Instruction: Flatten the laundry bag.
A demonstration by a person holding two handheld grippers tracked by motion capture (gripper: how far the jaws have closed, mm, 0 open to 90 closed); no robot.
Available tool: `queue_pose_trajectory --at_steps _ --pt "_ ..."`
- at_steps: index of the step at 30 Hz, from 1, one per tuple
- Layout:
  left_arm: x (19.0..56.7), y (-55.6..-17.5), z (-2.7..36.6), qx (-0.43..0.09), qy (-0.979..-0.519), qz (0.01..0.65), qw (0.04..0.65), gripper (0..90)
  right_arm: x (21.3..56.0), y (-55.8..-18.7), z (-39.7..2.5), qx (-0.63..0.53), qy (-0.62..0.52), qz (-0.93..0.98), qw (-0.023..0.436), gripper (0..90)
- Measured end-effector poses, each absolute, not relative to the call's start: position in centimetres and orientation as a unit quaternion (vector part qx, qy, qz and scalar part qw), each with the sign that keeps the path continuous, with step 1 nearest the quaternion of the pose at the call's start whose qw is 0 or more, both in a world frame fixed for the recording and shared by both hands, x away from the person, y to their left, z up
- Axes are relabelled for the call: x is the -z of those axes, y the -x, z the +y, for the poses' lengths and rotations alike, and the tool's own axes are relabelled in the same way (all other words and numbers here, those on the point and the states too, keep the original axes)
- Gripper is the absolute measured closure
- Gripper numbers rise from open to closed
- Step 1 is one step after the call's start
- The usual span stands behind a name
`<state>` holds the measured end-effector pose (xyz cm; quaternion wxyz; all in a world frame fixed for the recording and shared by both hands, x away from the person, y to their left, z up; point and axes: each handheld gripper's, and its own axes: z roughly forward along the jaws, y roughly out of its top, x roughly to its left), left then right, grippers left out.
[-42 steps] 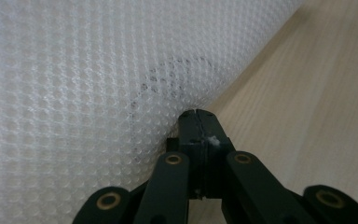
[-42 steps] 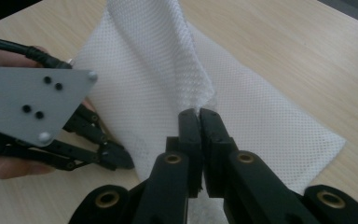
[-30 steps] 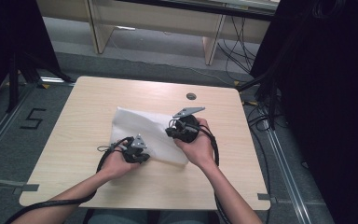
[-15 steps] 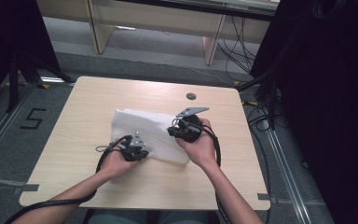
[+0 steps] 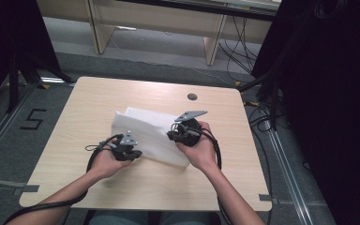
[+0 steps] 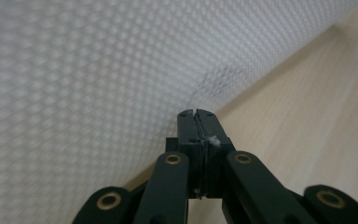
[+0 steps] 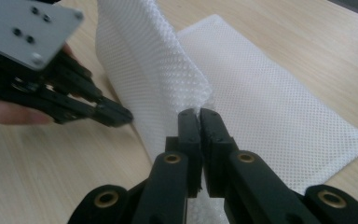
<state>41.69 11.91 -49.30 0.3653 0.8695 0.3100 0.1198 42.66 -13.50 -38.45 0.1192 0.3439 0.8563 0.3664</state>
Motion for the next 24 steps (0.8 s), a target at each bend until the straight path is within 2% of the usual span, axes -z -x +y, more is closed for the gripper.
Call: queue_pose_trajectory --at_steps 5,8,15,24 --pt "48.2 -40.8 13.9 -0.112 -0.861 0.325 0.374 87.9 38.7 -42.6 -13.7 -0.361 -0.337 0.861 0.122 88.7" --pt "47.3 -40.2 15.4 -0.125 -0.853 0.331 0.384 87.6 38.9 -42.4 -13.6 -0.366 -0.338 0.858 0.121 88.7" --pt "47.3 -38.8 18.6 -0.135 -0.852 0.349 0.367 86.3 39.0 -42.3 -13.8 -0.355 -0.328 0.867 0.121 88.7" --pt "47.3 -40.4 21.8 -0.162 -0.844 0.383 0.338 87.9 39.1 -41.8 -14.0 -0.352 -0.319 0.871 0.122 88.7"
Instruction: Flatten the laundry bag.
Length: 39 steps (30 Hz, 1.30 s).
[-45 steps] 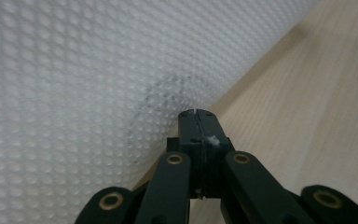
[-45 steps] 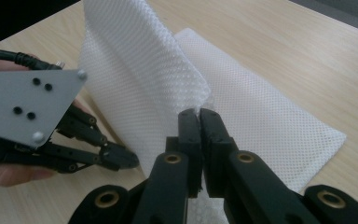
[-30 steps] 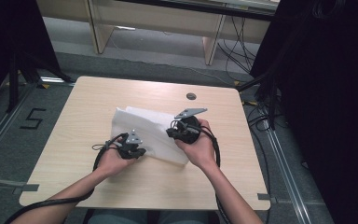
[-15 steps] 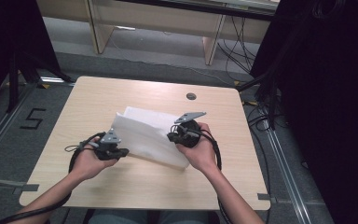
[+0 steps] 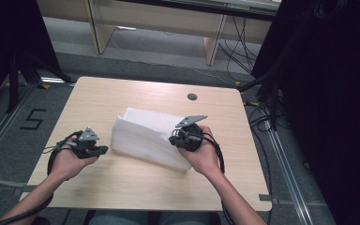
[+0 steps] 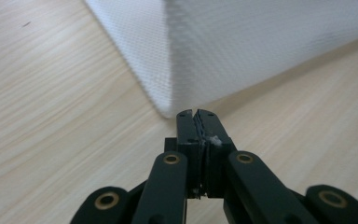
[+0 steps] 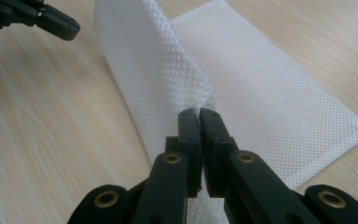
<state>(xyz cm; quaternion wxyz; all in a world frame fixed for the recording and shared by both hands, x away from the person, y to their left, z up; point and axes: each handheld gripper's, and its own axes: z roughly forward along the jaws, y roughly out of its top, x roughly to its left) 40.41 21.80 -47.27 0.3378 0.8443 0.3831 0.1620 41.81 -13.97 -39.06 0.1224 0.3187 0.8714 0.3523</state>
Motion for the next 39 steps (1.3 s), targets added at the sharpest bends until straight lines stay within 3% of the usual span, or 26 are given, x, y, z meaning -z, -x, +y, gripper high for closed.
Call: queue_pose_trajectory --at_steps 9,39 --pt "47.6 -41.0 22.7 -0.174 -0.83 0.408 0.337 87.0 39.3 -41.2 -13.9 -0.351 -0.31 0.873 0.136 88.7" --pt "47.9 -41.4 22.9 -0.183 -0.801 0.432 0.371 85.5 41.1 -38.2 -14.1 -0.343 -0.292 0.886 0.109 88.5"
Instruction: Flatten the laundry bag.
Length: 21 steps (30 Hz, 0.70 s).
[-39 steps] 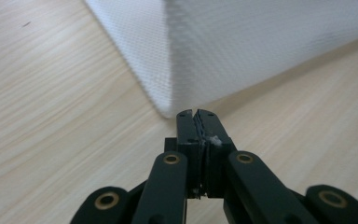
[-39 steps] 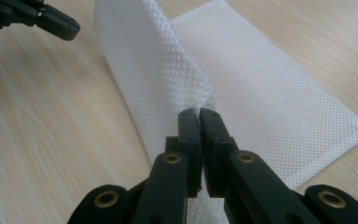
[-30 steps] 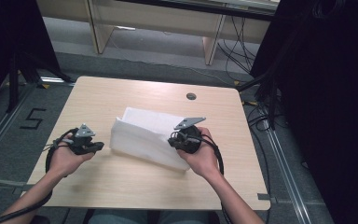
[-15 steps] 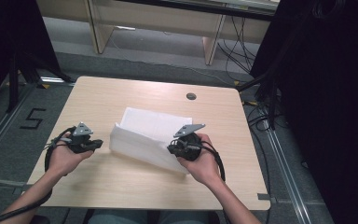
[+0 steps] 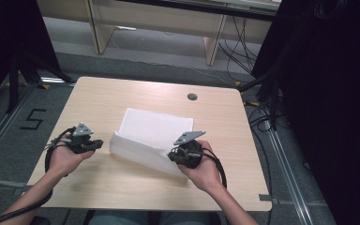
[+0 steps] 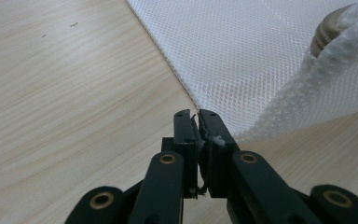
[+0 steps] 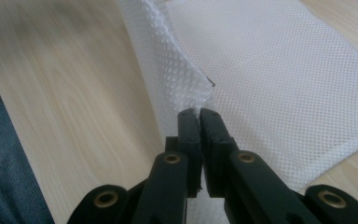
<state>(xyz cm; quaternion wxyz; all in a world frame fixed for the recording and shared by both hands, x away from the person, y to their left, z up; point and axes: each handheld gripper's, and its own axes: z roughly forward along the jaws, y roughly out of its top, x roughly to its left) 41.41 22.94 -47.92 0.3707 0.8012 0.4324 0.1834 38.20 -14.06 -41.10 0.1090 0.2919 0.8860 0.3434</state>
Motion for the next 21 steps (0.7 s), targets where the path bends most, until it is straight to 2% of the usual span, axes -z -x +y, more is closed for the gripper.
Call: queue_pose_trajectory --at_steps 8,21 --pt "48.0 -41.4 22.9 -0.182 -0.799 0.435 0.375 84.6 41.3 -37.9 -14.1 -0.338 -0.29 0.889 0.108 88.4" --pt "48.1 -41.4 22.8 -0.179 -0.799 0.434 0.376 83.5 42.1 -36.7 -14.6 -0.308 -0.31 0.896 0.078 88.2"
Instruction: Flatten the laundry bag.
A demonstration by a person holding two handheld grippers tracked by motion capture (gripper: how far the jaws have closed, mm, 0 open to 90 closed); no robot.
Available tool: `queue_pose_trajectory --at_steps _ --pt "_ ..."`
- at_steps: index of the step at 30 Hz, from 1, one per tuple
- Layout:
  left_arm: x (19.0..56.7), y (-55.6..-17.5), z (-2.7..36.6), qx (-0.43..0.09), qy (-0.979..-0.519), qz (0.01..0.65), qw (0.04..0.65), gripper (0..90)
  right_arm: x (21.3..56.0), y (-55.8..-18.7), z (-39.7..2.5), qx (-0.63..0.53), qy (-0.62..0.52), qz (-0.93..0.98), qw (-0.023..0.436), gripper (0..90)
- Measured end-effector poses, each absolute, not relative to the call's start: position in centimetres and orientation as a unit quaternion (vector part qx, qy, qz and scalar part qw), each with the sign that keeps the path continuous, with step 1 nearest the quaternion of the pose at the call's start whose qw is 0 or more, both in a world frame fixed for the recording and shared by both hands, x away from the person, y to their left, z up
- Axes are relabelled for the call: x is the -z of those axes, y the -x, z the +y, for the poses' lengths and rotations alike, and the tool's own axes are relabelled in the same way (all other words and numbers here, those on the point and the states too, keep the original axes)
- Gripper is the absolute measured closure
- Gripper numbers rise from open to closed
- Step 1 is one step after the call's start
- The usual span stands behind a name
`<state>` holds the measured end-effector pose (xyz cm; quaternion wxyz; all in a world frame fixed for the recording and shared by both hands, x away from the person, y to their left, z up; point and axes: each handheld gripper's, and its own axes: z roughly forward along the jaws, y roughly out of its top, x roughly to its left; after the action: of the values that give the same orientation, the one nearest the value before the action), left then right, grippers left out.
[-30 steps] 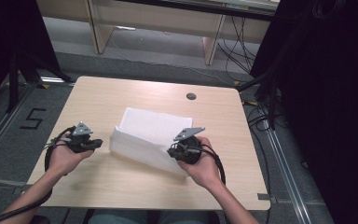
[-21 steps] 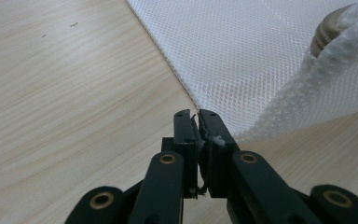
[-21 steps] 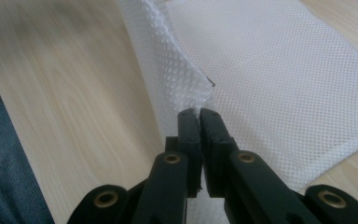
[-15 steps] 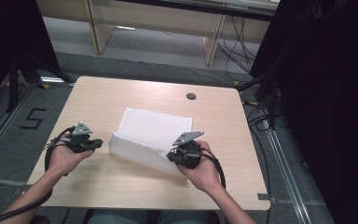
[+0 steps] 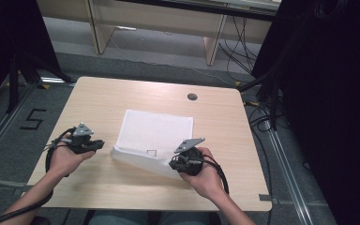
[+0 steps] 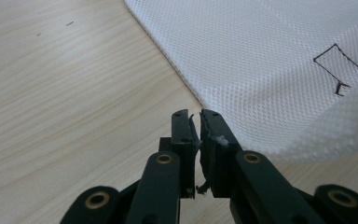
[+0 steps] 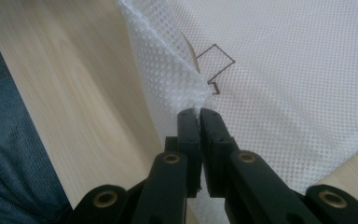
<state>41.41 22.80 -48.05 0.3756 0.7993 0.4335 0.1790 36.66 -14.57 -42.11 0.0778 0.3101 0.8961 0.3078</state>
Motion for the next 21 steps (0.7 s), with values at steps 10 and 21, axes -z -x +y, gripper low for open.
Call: queue_pose_trajectory --at_steps 10,21 --pt "48.0 -41.4 22.7 -0.182 -0.8 0.432 0.373 83.0 43.2 -36.2 -15.0 -0.291 -0.321 0.899 0.065 88.1" --pt "48.1 -41.3 22.4 -0.175 -0.806 0.425 0.374 81.2 44.6 -36.2 -15.0 -0.298 -0.31 0.901 0.053 87.8"
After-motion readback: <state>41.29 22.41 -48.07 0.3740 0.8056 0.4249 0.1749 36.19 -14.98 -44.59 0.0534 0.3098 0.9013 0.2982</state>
